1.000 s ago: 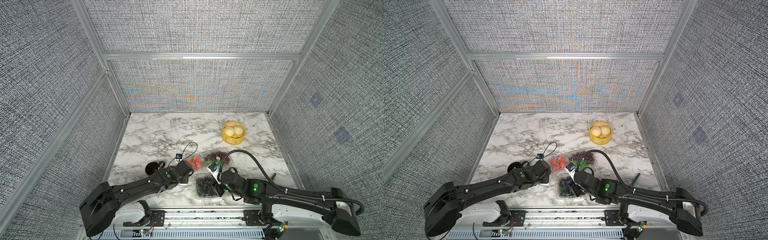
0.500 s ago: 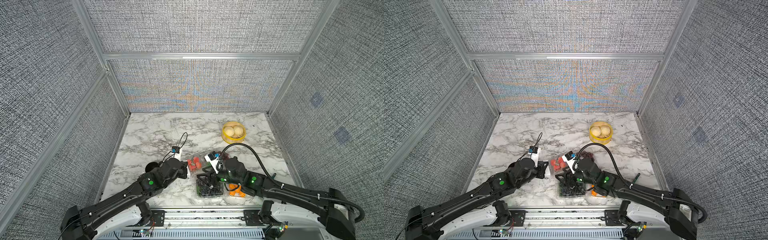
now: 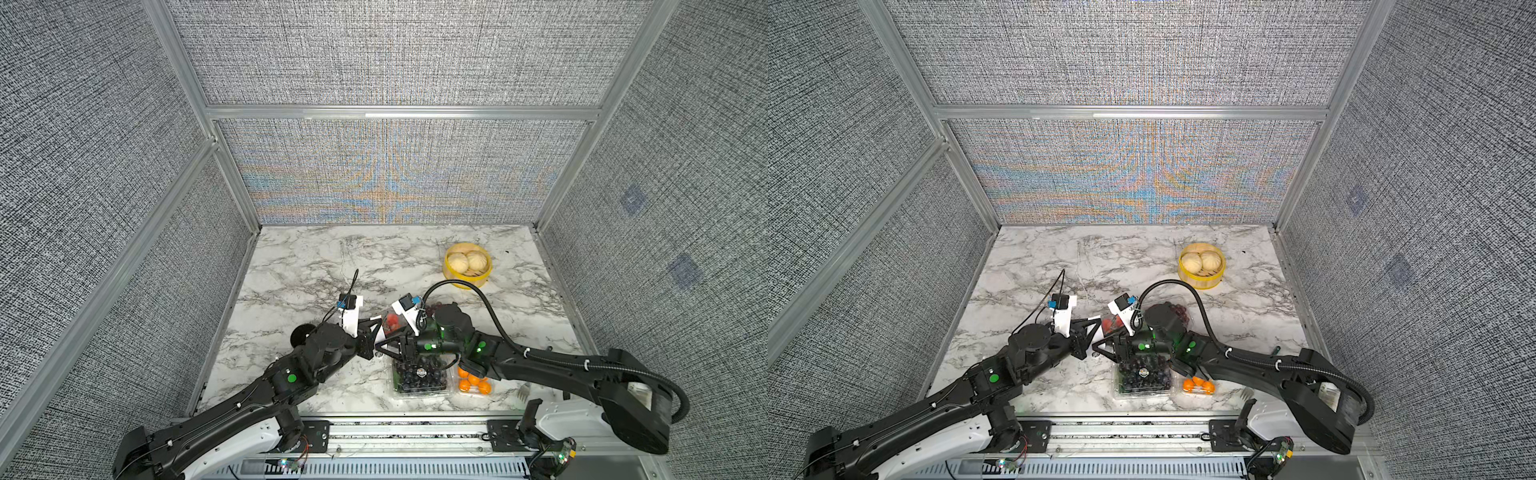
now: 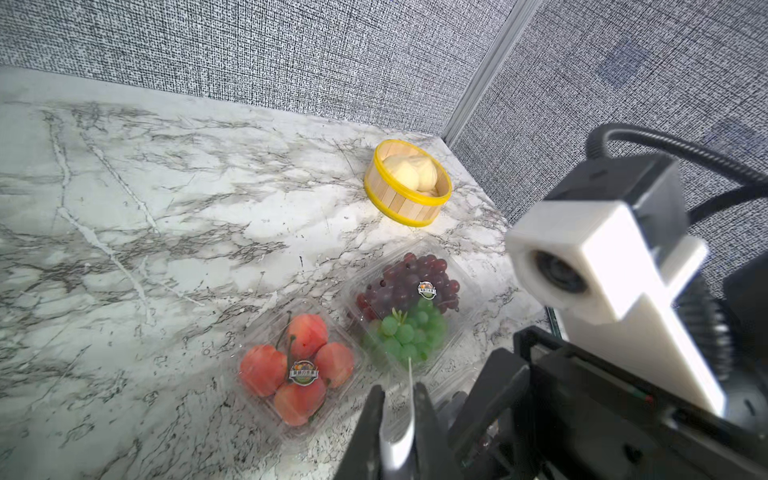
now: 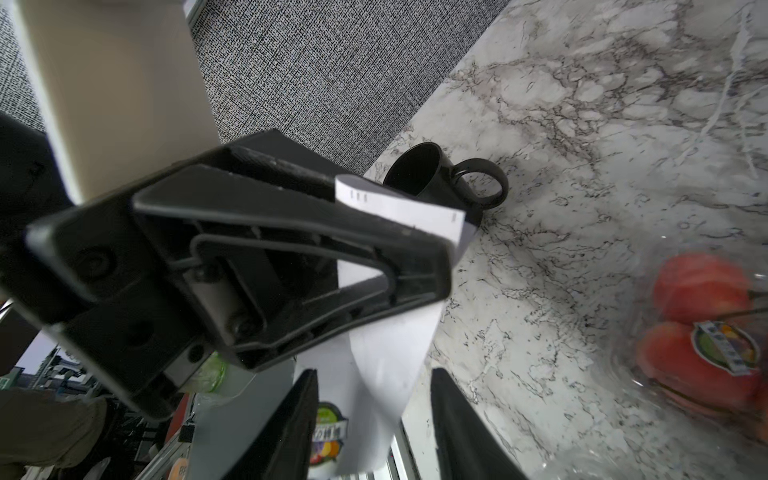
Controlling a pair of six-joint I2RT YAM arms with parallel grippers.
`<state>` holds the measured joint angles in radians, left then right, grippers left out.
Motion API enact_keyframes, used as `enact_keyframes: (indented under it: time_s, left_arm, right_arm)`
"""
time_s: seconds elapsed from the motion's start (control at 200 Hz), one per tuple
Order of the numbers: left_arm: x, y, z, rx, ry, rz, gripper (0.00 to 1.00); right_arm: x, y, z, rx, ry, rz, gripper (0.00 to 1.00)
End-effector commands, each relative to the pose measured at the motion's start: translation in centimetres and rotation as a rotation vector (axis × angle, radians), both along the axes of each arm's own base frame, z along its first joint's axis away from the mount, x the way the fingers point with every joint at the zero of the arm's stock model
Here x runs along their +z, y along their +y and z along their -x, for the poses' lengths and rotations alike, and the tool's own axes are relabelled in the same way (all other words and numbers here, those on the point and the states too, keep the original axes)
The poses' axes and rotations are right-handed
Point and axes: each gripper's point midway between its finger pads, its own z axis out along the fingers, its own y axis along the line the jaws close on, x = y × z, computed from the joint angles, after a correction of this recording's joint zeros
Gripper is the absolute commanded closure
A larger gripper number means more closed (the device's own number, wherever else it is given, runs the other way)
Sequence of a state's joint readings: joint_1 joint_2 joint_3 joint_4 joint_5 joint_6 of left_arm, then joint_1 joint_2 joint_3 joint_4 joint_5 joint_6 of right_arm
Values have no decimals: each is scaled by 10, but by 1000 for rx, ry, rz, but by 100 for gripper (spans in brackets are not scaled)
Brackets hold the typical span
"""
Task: Label fruit boxes
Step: Pick up the label sticker from the center of the board.
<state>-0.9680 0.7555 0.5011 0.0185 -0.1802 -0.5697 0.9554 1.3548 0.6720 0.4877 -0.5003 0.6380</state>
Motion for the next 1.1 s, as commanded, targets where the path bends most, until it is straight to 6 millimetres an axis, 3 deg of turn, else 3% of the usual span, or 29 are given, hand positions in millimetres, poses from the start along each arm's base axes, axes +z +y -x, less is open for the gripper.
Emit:
enact_keyframes:
  time_s: [0.0,0.165,0.235,0.355,0.45,0.63,0.766,0.906,1.096]
  left_arm:
    - [14,-4,0,-15,-40,37,84]
    - [10,-1,-1,0,-37,25,77]
    - [10,-1,-1,-6,-43,28,62]
    - [15,1,2,-16,-63,52,26]
    - [26,0,12,-64,-104,103,10]
    - [41,-20,53,-333,-181,204,9]
    - [52,-36,82,-527,-207,256,20]
    - [53,-40,88,-574,-199,266,34]
    - [48,-53,92,-638,-174,270,33]
  right_arm:
    - [22,8,5,56,-6,-95,72]
    - [17,0,1,28,-29,-81,100]
    - [13,-4,0,20,-41,-59,100]
    - [10,-13,-2,-2,-90,-16,100]
    - [13,-25,-3,-22,-186,25,100]
    - [28,-51,2,-68,-313,40,100]
    - [47,-63,12,-39,-342,-31,100]
    - [66,-79,19,-23,-356,-105,100]
    - [78,-84,31,21,-383,-158,100]
